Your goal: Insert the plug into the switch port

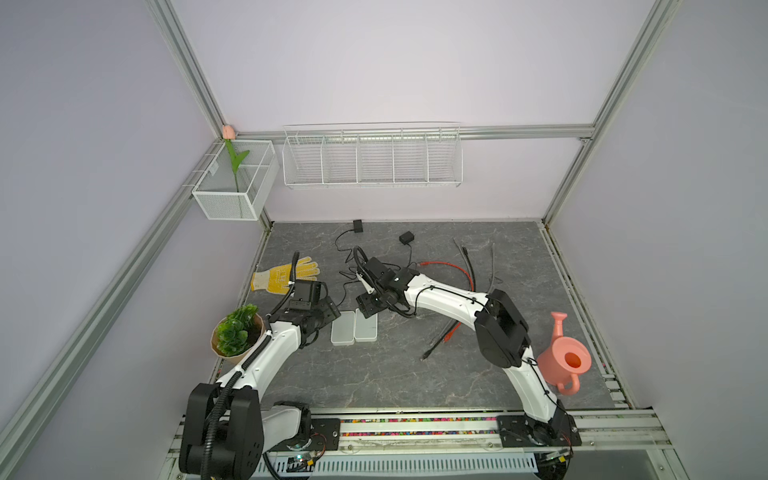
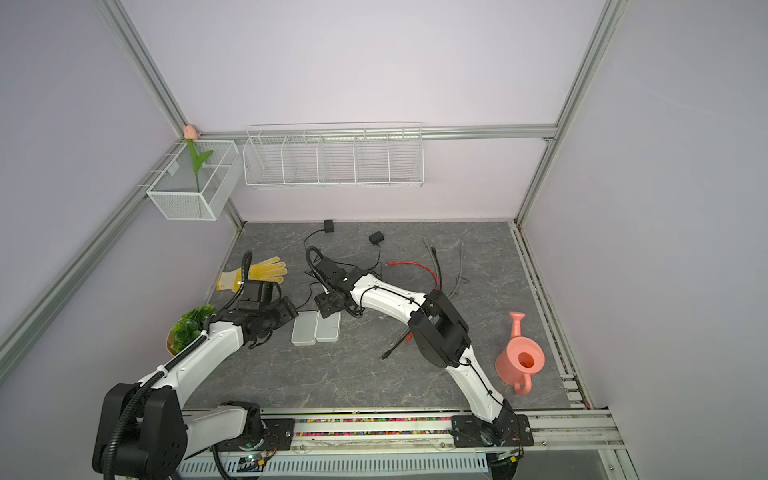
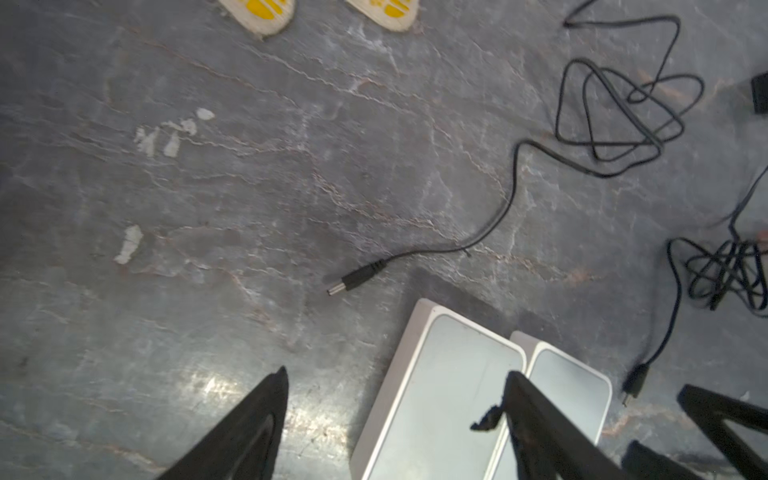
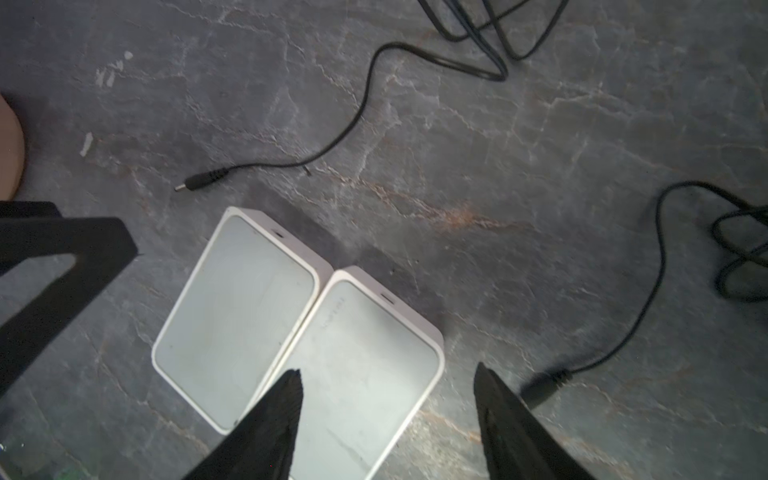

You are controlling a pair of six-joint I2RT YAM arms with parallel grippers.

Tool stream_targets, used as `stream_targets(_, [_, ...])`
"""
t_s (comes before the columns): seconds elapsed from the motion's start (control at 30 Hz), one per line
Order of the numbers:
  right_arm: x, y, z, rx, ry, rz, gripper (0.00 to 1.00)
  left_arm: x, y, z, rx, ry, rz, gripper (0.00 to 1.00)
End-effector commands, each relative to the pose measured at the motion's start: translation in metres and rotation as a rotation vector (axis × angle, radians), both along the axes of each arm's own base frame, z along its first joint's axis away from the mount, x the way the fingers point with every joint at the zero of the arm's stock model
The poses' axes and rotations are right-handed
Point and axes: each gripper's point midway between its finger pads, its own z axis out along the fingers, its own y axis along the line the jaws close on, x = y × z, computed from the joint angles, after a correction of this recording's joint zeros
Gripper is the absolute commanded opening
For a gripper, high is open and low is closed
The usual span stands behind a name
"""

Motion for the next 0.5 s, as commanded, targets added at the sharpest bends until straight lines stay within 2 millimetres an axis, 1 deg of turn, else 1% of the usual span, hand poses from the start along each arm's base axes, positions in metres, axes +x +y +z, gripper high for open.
stream_targets(0.0, [-0.007, -0.001, -0.009, -0.079, 0.001, -0.029, 0.71, -0.001, 0.004, 0.0, -0.04, -0.016, 0.024, 0.81])
stream_targets(0.1, [-0.016, 0.002, -0.016, -0.127, -0.014, -0.023, 0.72, -0.001, 0.008, 0.003, -0.02, -0.022, 0.032, 0.81])
stream_targets(0.2, [-0.024, -0.008, -0.02, -0.182, -0.032, -0.04, 0.73, 0.002, 0.012, 0.008, -0.009, -0.033, 0.04, 0.81])
stream_targets(0.37, [-0.045, -0.026, 0.003, -0.185, -0.125, -0.041, 0.76, 0.005, 0.013, 0.012, -0.008, -0.046, 0.048, 0.8])
stream_targets(0.43, [-0.056, -0.033, 0.007, -0.185, -0.14, -0.033, 0.77, 0.005, 0.014, 0.013, -0.004, -0.049, 0.05, 0.81])
stream_targets(0.47, [-0.063, -0.037, 0.004, -0.194, -0.131, -0.025, 0.78, 0.005, 0.015, 0.013, -0.002, -0.051, 0.052, 0.8])
